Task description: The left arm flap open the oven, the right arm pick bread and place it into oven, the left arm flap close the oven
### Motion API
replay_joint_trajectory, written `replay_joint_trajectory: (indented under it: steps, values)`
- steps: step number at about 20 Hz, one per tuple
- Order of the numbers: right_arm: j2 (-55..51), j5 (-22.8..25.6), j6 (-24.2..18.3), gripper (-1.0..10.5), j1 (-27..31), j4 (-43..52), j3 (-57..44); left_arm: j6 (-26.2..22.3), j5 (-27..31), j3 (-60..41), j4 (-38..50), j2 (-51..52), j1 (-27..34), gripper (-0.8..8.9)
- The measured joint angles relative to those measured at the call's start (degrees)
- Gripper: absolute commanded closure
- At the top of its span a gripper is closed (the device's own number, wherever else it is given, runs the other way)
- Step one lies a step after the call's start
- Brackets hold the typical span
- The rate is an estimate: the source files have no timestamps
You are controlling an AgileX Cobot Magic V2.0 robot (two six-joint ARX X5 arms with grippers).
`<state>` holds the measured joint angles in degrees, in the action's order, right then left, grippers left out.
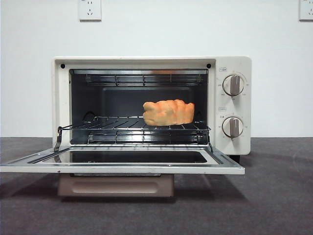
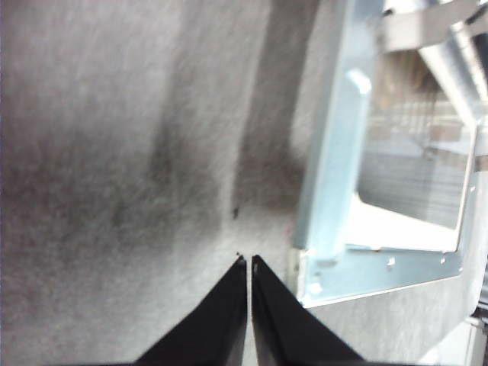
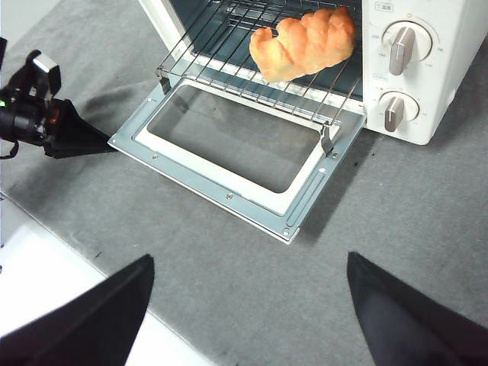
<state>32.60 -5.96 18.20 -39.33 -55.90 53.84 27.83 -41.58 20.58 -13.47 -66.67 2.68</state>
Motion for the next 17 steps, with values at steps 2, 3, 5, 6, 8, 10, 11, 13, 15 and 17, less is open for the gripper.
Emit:
replay_joint_trajectory:
  steps: [2, 3, 5, 6, 8, 10, 11, 13, 15, 17]
  values:
    - [0.0, -0.02, 0.0, 5.4, 0.0, 0.0, 0.0, 0.0, -0.59, 0.0, 0.7, -1.42, -0.2, 7.99]
    - [0.0, -0.02, 0.0, 5.4, 0.0, 0.0, 0.0, 0.07, -1.07, 0.0, 1.49, -2.05, -0.2, 7.99]
    - [0.0, -0.04, 0.0, 5.4, 0.0, 0.0, 0.0, 0.48, -2.69, 0.0, 3.52, -3.17, -0.17, 7.99]
    - [0.0, -0.04, 0.0, 5.4, 0.0, 0.0, 0.0, 0.74, -3.26, 0.0, 4.13, -3.48, -0.17, 7.99]
    - [0.0, -0.02, 0.0, 5.4, 0.0, 0.0, 0.0, 1.53, -3.78, -0.02, 4.72, -3.98, -0.17, 7.99]
    - [0.0, -0.04, 0.0, 5.4, 0.0, -0.02, 0.0, 1.95, -4.02, -0.02, 4.81, -4.09, -0.17, 7.99]
    - [0.0, -0.04, 0.0, 5.4, 0.0, 0.0, 0.0, 2.1, -4.31, -0.02, 4.85, -4.09, -0.17, 7.99]
    - [0.0, -0.04, 0.0, 5.4, 0.0, 0.0, 0.0, 2.36, -5.14, -0.02, 4.96, -4.09, -0.07, 7.99]
    - [0.0, -0.04, 0.02, 5.4, 0.0, 0.0, 0.0, 2.84, -5.55, -0.02, 5.07, -4.09, 0.0, 7.99]
    - [0.0, -0.04, 0.0, 5.4, 0.0, -0.02, 0.0, 3.37, -6.51, -0.02, 5.22, -4.11, 0.09, 7.99]
